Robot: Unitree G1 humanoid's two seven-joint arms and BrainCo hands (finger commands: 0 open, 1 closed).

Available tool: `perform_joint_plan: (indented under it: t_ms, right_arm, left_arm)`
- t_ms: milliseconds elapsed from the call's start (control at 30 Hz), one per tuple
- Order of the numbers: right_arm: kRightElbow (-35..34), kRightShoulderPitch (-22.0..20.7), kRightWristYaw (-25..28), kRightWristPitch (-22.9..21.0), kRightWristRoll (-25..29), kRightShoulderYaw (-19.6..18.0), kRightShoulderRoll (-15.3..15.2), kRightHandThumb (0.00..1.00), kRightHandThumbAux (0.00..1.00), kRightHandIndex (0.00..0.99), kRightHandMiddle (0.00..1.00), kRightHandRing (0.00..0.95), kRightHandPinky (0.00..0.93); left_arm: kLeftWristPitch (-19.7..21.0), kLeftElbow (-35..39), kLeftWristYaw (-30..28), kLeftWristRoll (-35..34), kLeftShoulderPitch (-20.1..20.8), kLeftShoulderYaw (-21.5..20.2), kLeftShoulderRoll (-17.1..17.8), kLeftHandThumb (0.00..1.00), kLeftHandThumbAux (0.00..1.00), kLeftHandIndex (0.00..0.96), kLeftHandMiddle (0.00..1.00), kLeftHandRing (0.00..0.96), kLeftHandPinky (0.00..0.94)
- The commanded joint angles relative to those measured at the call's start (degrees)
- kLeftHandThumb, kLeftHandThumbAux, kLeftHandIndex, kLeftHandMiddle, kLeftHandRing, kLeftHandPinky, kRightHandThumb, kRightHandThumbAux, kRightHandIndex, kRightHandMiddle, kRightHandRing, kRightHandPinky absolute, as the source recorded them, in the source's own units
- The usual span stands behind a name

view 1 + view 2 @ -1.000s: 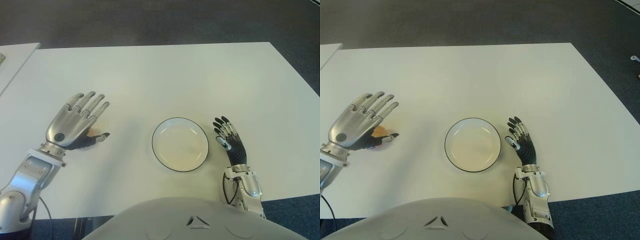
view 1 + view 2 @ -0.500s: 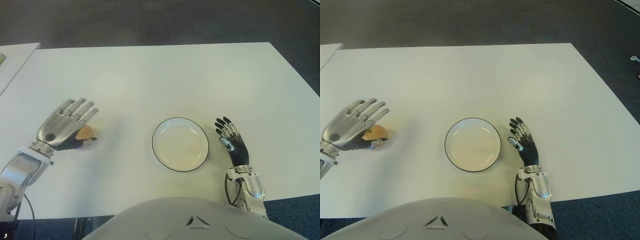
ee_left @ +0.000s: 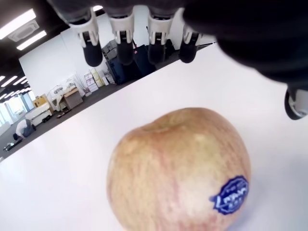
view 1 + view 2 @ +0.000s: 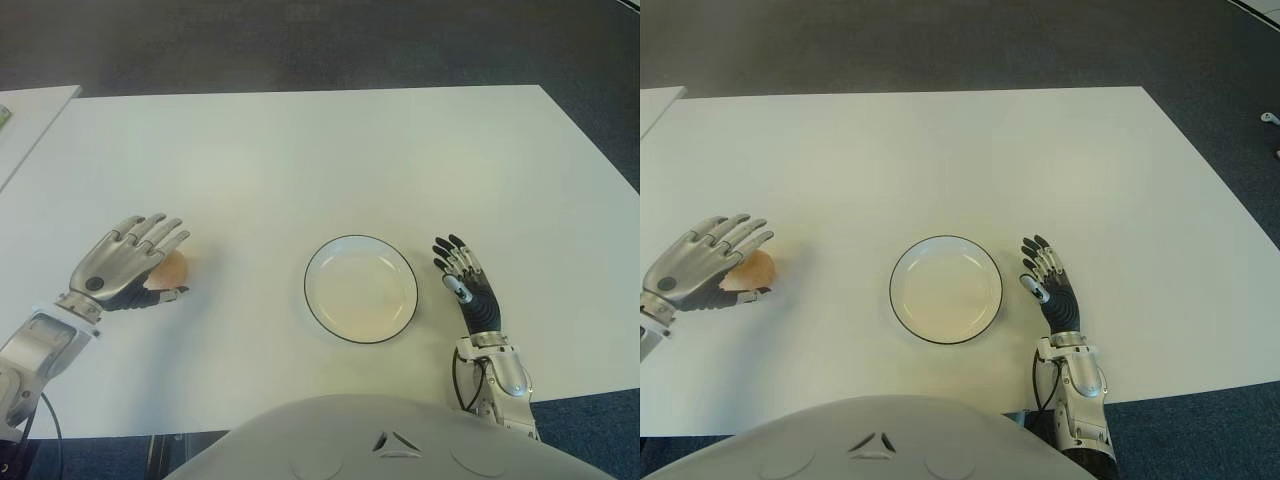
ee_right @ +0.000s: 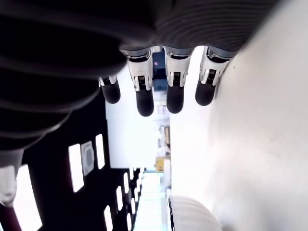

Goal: Put the apples into the plate.

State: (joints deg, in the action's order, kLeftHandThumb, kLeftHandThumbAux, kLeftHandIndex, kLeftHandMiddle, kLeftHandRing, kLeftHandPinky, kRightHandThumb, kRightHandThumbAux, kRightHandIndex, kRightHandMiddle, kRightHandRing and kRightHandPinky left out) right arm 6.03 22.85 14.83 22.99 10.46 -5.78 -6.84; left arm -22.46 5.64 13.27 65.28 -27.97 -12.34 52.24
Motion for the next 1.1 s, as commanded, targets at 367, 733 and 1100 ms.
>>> perform_joint_plan:
  t_ms: [367, 733, 1100]
  right_arm:
    - [3.48, 1.7, 0.16, -1.36, 0.64, -0.46, 0.56, 0.278, 0.488, 0.056, 0.163, 0.109, 0.095]
    - [4.31, 1.33, 0.7, -1.55, 1.22, -1.16, 0.18, 0.282, 0.483, 0.055, 0.157, 0.1, 0.083]
    - [5.58, 0.9, 1.77, -0.24, 1.71, -1.91, -0.02, 0.264, 0.51, 0.055, 0.157, 0.089, 0.054]
  left_arm:
    - [0.22, -2.67, -0.17, -3.43, -1.95, 1.65, 1.08, 0.328, 0.254, 0.063, 0.0, 0.0, 0.0]
    - [-0.5, -6.96, 2.71, -4.94, -0.43, 4.02, 1.21, 0.331, 0.255, 0.063, 0.0, 0.0, 0.015]
    - [-1.01, -11.93, 6.27, -5.79, 1.76, 6.81, 1.63, 0.355, 0.251, 0.063, 0.001, 0.0, 0.024]
